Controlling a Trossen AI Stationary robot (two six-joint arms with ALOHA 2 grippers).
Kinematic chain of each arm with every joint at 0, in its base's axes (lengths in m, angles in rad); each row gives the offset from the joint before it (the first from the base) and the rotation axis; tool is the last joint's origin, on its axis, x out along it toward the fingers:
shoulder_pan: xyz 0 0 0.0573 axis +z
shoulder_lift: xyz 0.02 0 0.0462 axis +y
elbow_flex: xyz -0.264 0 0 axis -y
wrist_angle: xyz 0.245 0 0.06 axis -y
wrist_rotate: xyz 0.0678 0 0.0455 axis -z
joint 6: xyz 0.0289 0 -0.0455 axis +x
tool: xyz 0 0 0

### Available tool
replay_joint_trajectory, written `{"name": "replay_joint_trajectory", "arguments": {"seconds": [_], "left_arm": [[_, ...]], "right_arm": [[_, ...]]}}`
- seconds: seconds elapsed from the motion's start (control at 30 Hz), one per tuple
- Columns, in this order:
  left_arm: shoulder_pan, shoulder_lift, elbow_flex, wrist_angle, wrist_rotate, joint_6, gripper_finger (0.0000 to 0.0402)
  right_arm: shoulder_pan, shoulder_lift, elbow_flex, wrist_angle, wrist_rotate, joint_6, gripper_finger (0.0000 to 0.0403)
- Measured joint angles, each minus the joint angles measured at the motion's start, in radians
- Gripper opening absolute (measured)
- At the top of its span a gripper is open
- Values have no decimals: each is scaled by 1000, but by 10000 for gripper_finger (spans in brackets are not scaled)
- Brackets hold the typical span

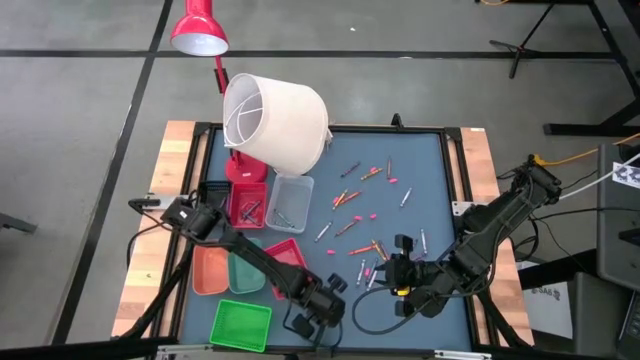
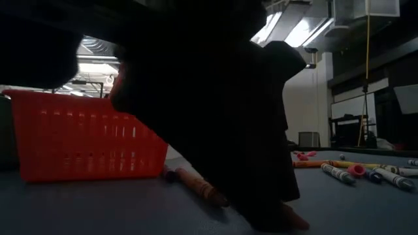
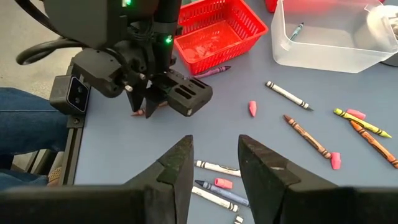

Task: Sort crayons
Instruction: Put the brown crayon into the bottom red bin

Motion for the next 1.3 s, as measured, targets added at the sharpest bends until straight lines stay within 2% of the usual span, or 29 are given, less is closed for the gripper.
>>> {"name": "replay_joint_trajectory", "arguments": {"seconds": [0.2,0.47,0.67,1.07,1.3], "left_arm": [[18,0,0,2,-2,-1,88],[39,1,0,2,19,-1,37],[49,1,0,2,21,-1,6],[60,-7,0,1,7,1,2],[63,-68,14,-36,-33,-7,2]], "right_arm": [[0,0,0,0,0,0,124],[0,0,0,-3,0,-3,124],[0,0,0,-81,0,-26,124],[0,0,0,-172,58,-22,124],[0,0,0,-227,61,4,124]]}}
